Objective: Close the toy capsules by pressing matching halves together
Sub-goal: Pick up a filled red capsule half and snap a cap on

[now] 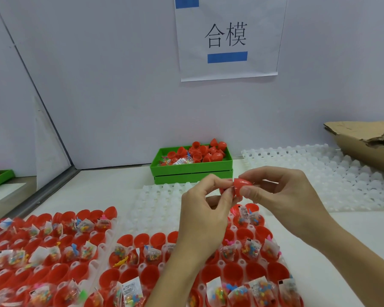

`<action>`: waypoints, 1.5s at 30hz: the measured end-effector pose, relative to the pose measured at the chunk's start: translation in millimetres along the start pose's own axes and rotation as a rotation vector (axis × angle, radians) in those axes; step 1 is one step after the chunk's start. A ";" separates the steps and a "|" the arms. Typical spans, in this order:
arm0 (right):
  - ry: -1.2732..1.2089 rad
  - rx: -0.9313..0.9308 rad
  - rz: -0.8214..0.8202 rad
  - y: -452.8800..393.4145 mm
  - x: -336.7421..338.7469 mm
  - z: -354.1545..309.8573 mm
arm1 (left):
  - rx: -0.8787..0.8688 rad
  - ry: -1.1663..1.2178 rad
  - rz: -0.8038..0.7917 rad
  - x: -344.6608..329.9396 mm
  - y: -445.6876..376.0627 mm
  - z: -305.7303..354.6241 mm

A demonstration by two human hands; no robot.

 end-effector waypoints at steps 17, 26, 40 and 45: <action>-0.005 0.031 -0.006 1.6 0.2 0.1 | 0.037 0.190 -0.006 7.7 -2.4 4.5; -0.017 0.024 0.015 1.5 -0.2 -0.3 | 0.044 0.184 -0.062 9.2 -1.8 4.9; 0.001 0.012 0.008 2.5 -1.0 -0.5 | 0.042 0.119 -0.044 10.5 -1.6 8.4; -0.019 0.001 0.017 3.2 -9.1 1.0 | 0.088 0.013 0.043 8.4 -2.4 3.8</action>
Point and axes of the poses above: each hand's wrist, its own y-axis away from the middle knuckle, its own x-axis out of the back of the hand, z = x × y, the point moved 1 cm from there along -y, towards the middle knuckle, and after that the axes turned 9 degrees about -z, right-handed, at the moved point
